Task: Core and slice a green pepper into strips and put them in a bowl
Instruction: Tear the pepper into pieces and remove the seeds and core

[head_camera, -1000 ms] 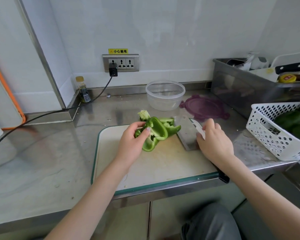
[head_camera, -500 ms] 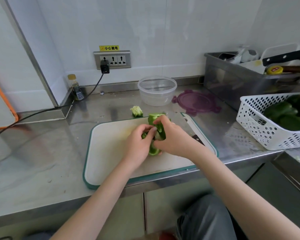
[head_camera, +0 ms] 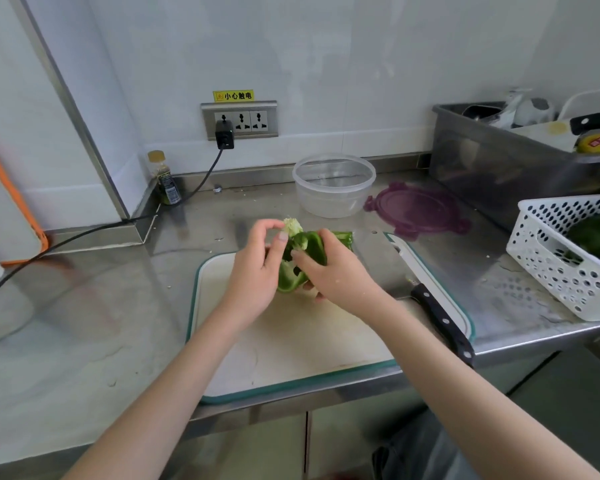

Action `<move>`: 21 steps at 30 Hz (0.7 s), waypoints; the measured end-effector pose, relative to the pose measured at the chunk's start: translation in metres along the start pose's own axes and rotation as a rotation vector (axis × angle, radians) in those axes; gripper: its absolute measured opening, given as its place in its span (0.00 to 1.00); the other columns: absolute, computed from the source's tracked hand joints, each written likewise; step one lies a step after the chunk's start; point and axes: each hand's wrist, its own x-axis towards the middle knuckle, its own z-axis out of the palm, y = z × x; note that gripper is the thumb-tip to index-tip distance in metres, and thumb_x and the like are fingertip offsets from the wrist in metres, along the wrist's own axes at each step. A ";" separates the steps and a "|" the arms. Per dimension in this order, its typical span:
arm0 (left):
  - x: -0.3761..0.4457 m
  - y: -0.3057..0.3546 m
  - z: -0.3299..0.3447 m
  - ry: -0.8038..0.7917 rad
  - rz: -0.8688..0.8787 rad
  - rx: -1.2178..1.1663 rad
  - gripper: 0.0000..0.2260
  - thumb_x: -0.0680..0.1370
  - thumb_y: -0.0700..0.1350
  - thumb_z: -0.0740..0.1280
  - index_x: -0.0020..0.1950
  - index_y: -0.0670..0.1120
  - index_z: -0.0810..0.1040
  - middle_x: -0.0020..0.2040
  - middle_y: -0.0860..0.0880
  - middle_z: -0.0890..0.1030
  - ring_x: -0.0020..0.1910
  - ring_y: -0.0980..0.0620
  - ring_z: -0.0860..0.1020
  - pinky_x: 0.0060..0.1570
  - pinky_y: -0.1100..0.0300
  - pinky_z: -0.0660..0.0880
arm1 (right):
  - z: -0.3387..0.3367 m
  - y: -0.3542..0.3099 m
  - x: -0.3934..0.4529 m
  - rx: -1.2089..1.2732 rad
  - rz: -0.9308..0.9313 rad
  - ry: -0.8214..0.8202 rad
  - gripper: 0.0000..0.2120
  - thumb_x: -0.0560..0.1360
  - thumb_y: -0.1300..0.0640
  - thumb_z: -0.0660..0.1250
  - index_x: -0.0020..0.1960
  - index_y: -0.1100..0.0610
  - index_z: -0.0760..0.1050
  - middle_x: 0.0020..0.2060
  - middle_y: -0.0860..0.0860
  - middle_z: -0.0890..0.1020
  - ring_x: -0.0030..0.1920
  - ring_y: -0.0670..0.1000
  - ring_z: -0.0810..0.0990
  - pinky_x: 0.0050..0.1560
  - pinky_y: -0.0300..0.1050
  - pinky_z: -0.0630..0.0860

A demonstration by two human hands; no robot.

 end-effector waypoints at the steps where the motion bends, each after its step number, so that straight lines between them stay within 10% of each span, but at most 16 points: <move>1: 0.001 0.000 -0.001 0.004 0.030 0.017 0.10 0.82 0.47 0.56 0.61 0.49 0.70 0.43 0.57 0.77 0.40 0.69 0.75 0.35 0.75 0.69 | 0.004 -0.002 0.003 0.010 0.011 0.032 0.14 0.77 0.50 0.64 0.58 0.55 0.68 0.45 0.51 0.79 0.38 0.50 0.82 0.24 0.34 0.74; 21: 0.009 -0.022 -0.011 0.025 -0.048 0.037 0.13 0.80 0.49 0.61 0.49 0.45 0.83 0.40 0.40 0.82 0.39 0.45 0.77 0.42 0.52 0.72 | 0.004 -0.003 0.026 -0.112 -0.004 -0.298 0.09 0.80 0.66 0.51 0.57 0.63 0.67 0.33 0.60 0.79 0.24 0.52 0.81 0.27 0.47 0.79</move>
